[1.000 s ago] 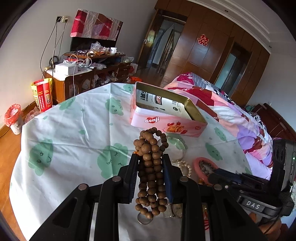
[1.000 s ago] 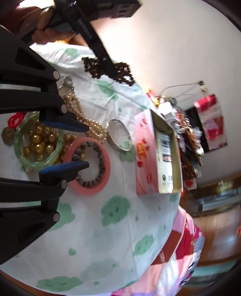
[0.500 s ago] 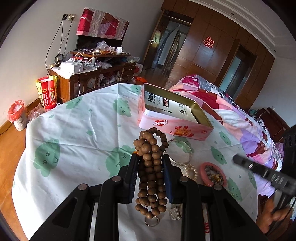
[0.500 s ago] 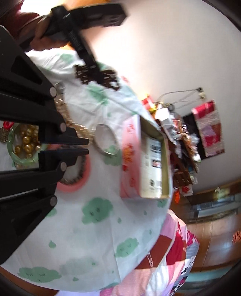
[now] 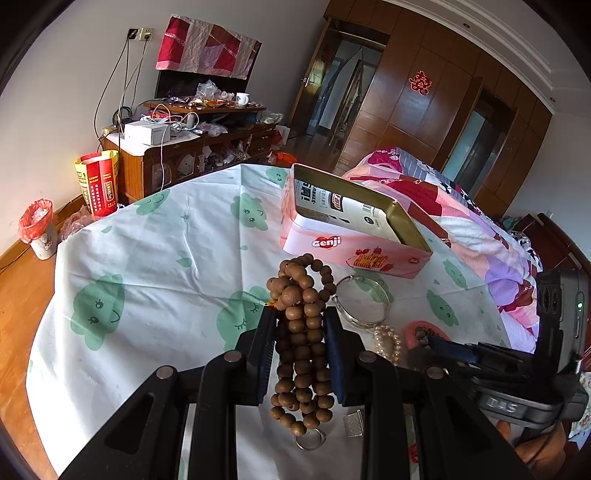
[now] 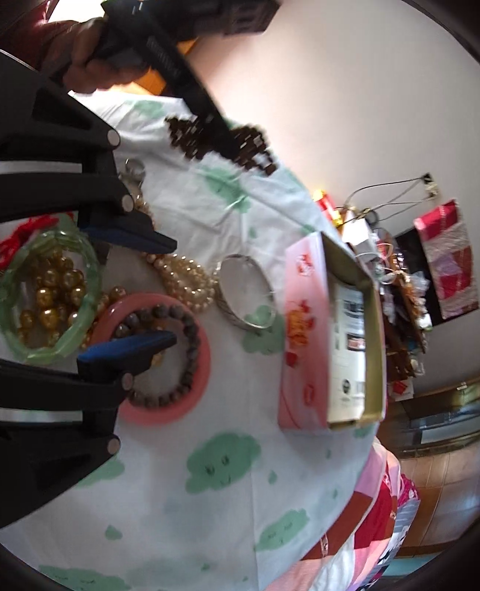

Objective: Organize jewelry
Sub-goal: 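Grasp the dark bead bracelet with the right tool while the left tool lifts the brown beads, then lower both bracelets into the pink tin and open both tools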

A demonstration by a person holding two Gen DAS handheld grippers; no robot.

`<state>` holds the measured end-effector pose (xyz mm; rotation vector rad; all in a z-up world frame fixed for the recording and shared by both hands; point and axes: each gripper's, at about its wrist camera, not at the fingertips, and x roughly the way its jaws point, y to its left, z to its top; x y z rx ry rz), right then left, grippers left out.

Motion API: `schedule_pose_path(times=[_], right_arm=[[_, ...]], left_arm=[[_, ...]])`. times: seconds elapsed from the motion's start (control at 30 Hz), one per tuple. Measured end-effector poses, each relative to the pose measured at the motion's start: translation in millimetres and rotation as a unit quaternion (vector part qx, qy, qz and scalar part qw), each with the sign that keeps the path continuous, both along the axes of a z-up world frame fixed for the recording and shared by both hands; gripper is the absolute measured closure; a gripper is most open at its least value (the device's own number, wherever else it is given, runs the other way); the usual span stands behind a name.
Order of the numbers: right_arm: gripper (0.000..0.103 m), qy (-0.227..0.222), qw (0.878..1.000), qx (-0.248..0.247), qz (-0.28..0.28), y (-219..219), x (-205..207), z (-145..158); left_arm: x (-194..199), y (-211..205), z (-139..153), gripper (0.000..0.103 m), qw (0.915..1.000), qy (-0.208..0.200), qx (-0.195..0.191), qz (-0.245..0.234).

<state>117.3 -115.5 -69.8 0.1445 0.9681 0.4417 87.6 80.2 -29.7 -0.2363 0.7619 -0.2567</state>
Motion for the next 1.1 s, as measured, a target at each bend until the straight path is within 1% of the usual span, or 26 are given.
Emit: schedule_pose_path(times=[0.03,0.07,0.1,0.17,0.27,0.4,0.47,0.53,0.63,0.73,0.83,0.87,0.97,1.1], right_arm=[[0.066,-0.012,1.0,-0.013,-0.004,1,-1,1],[0.085,-0.013,0.999,-0.029,-0.007,4,1,2],[0.09,-0.013,1.0,-0.026,-0.009,1,1,3],[0.091,-0.015,1.0,-0.003,-0.016,-6,0,9],[0.091,-0.039,0.999,0.012,-0.026,-18,-6,22],[0.091,-0.071,0.995,0.056,-0.041,-31,-6,49],[0.091,-0.079,0.992,0.085,-0.042,-39,1,62],[0.091,-0.087,0.99,0.101,-0.049,-45,10,72],[0.091,-0.106,0.987,0.103,-0.066,-51,26,82],[0.091,-0.115,0.983,0.113,-0.084,-56,47,84],[0.091,-0.118,0.981,0.117,-0.104,-60,68,80],[0.091,-0.117,0.98,0.117,-0.111,-60,78,76],[0.091,-0.107,0.979,0.121,-0.121,-59,101,65],[0.091,-0.095,0.982,0.119,-0.115,-53,123,52]], left_arm=[[0,0,0,0.077,1.0,0.0,0.0,0.0],[0,0,0,0.077,1.0,0.0,0.0,0.001],[0,1,0,0.077,1.0,0.0,0.001,0.001],[-1,1,0,0.077,1.0,-0.001,0.001,0.001],[0,1,0,0.077,1.0,-0.002,-0.001,0.001],[5,0,6,0.077,0.9999,-0.01,-0.002,-0.004],[9,-3,12,0.077,0.9998,-0.019,-0.003,-0.006],[16,-7,18,0.077,0.9995,-0.029,-0.003,-0.011],[31,-15,27,0.077,0.9988,-0.045,0.001,-0.019],[49,-23,31,0.077,0.9981,-0.055,0.004,-0.028],[71,-27,30,0.077,0.9978,-0.054,-0.012,-0.038],[77,-29,30,0.077,0.9977,-0.055,-0.011,-0.039],[99,-41,26,0.077,0.9976,-0.056,-0.002,-0.041],[129,-57,12,0.077,0.9981,-0.039,0.01,-0.047]])
